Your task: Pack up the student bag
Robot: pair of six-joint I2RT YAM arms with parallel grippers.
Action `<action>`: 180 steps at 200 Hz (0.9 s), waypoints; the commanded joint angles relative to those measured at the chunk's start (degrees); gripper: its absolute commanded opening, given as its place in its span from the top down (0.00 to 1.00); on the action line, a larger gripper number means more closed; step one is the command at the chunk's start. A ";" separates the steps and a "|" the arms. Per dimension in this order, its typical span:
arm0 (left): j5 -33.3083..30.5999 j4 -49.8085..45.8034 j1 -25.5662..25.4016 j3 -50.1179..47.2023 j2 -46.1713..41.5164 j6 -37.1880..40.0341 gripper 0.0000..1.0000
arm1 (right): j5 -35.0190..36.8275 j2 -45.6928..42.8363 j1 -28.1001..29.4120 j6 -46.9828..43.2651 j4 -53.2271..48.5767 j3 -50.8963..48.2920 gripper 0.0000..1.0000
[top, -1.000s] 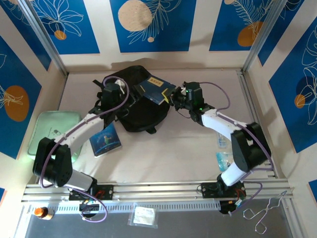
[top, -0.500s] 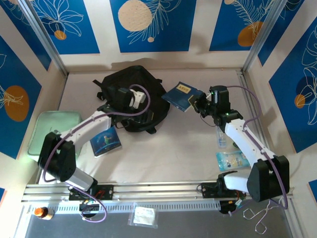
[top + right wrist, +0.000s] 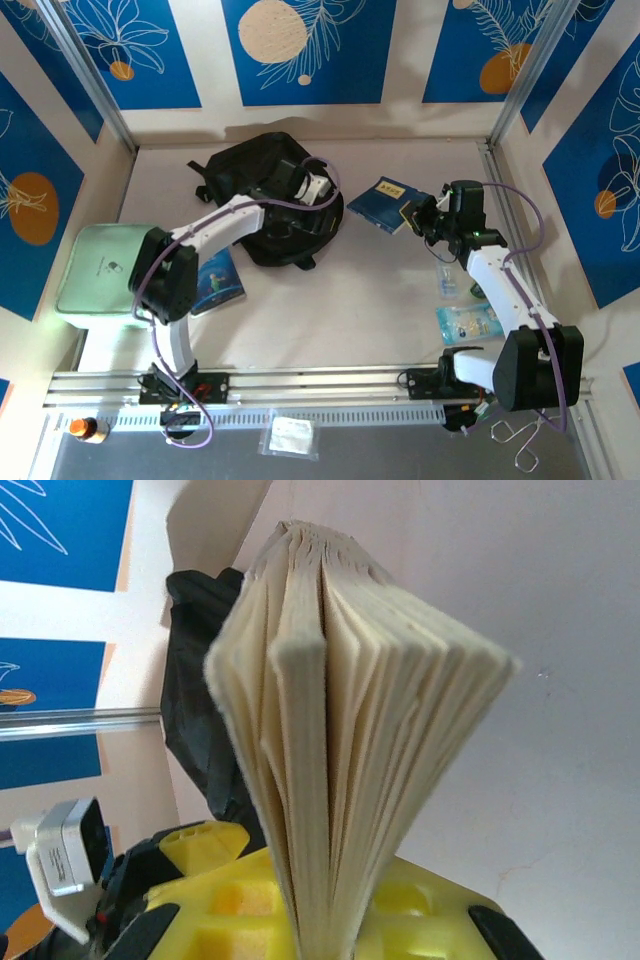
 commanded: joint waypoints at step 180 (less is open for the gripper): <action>9.32 -3.58 1.62 9.68 7.83 -7.11 0.98 | -3.58 0.35 -3.02 -2.74 1.65 0.78 1.00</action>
